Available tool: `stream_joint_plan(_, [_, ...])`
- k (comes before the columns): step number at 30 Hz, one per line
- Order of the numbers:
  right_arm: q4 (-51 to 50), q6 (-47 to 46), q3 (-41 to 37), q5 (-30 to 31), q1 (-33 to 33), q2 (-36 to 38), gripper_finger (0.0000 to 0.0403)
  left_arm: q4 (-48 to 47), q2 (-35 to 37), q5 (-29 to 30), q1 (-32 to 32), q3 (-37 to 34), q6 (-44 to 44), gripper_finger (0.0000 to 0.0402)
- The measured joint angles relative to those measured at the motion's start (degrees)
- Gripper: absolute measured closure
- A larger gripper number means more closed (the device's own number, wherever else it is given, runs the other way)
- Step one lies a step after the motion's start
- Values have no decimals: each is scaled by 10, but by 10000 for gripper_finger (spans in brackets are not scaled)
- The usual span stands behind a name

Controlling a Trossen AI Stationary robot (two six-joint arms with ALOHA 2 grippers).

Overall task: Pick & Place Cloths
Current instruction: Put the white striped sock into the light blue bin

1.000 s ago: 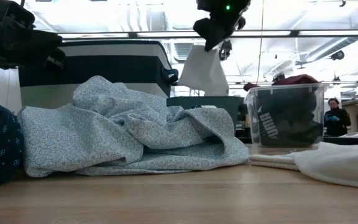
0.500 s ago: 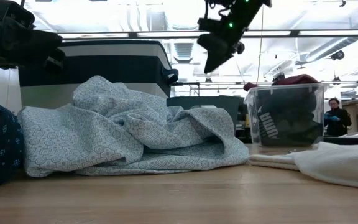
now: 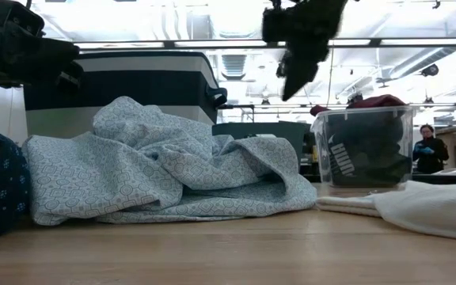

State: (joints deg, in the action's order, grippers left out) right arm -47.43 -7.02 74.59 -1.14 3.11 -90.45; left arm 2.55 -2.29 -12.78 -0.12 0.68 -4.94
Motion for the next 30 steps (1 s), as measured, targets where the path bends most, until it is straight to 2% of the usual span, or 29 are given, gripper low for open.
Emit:
stream_joint_plan(2, [-22,-36,-2,-18,-32,0,212,0,0,0,0,0,0,361])
stream_joint_plan(8, [-31,-91,-25,-18,-160,0,231,0,0,0,0,0,0,360])
stream_joint_plan(16, [4,-210,-78,78,-291,-5,239,0,0,0,0,0,0,362])
stream_joint_plan(20, [70,-258,-121,88,-322,-5,231,0,0,0,0,0,0,360])
stream_joint_plan(27, [163,-263,-196,89,-336,-5,220,0,0,0,0,0,0,361])
stream_joint_plan(30, [179,-268,-221,118,-334,-5,214,0,0,0,0,0,0,360])
